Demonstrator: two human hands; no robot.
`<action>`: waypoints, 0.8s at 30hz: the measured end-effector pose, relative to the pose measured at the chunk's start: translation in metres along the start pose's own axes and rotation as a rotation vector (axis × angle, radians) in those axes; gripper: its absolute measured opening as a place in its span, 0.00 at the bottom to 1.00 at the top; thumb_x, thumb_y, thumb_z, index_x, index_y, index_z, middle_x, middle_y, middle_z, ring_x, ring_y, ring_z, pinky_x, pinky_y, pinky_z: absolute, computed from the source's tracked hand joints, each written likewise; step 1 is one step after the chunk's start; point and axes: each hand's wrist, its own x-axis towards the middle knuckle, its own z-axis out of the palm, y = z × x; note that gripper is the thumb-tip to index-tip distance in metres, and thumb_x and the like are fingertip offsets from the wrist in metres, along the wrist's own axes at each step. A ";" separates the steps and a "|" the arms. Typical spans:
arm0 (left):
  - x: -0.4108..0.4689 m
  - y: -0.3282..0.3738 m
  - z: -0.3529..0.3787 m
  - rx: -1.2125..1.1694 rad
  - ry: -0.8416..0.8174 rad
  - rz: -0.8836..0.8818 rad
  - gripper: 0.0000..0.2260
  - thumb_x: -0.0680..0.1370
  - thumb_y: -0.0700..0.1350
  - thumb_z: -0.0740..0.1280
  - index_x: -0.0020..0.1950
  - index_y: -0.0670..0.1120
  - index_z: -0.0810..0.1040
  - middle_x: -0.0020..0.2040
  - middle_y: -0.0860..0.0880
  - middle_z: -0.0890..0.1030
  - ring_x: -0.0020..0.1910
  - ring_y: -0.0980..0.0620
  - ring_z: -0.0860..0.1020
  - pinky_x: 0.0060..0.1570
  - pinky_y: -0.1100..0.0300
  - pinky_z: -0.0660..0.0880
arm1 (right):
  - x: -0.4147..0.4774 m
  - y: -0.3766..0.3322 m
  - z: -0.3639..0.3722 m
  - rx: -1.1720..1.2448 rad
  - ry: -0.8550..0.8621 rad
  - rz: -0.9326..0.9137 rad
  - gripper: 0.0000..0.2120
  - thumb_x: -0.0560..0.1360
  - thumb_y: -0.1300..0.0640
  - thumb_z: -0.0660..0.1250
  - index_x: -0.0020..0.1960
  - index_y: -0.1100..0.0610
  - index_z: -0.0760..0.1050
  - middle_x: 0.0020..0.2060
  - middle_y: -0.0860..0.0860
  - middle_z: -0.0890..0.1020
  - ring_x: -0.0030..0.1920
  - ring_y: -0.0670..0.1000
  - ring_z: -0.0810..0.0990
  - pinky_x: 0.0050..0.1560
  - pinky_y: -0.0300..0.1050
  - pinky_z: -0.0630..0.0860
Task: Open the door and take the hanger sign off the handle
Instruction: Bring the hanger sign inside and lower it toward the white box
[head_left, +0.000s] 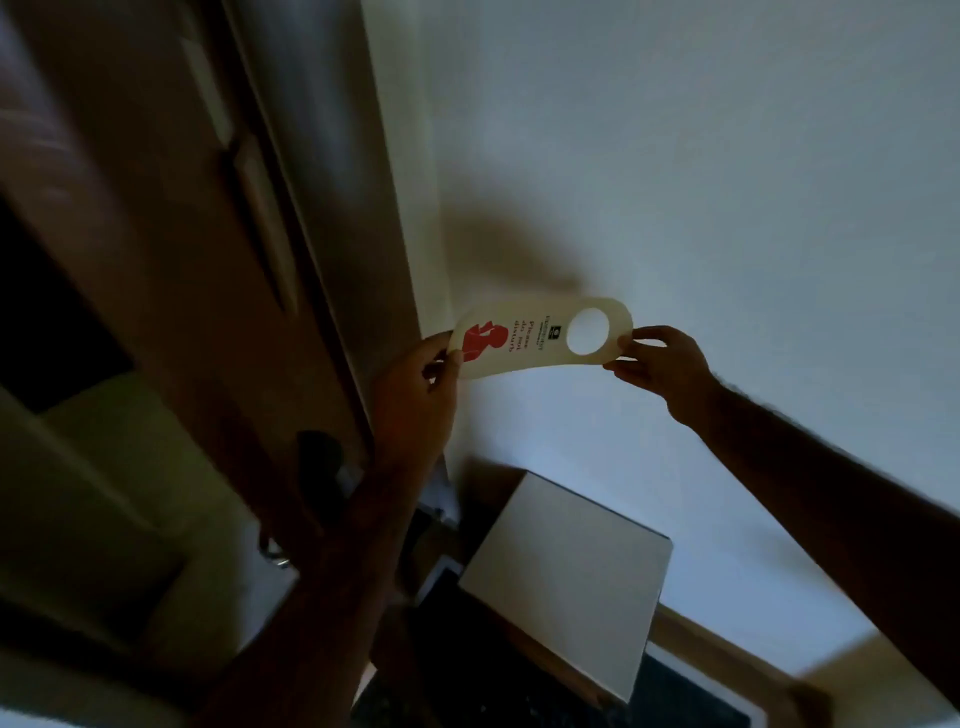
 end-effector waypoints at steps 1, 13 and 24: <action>-0.001 -0.018 0.023 0.024 -0.011 -0.035 0.13 0.84 0.44 0.69 0.69 0.45 0.81 0.62 0.45 0.86 0.58 0.53 0.83 0.55 0.58 0.82 | 0.013 0.021 -0.010 -0.005 0.050 0.032 0.09 0.78 0.66 0.72 0.57 0.62 0.76 0.46 0.63 0.86 0.37 0.55 0.89 0.43 0.45 0.87; -0.112 -0.270 0.245 -0.058 -0.254 -0.749 0.17 0.81 0.36 0.71 0.70 0.42 0.80 0.60 0.40 0.85 0.45 0.46 0.86 0.49 0.45 0.86 | 0.083 0.331 -0.096 -0.100 0.230 0.425 0.14 0.75 0.60 0.77 0.59 0.62 0.83 0.49 0.58 0.86 0.50 0.55 0.85 0.59 0.52 0.82; -0.245 -0.457 0.381 0.122 -0.404 -1.010 0.19 0.78 0.34 0.75 0.69 0.41 0.80 0.65 0.40 0.83 0.59 0.39 0.85 0.50 0.43 0.87 | 0.079 0.591 -0.121 -0.244 0.185 0.602 0.05 0.75 0.53 0.77 0.49 0.52 0.83 0.47 0.53 0.86 0.51 0.55 0.84 0.61 0.56 0.80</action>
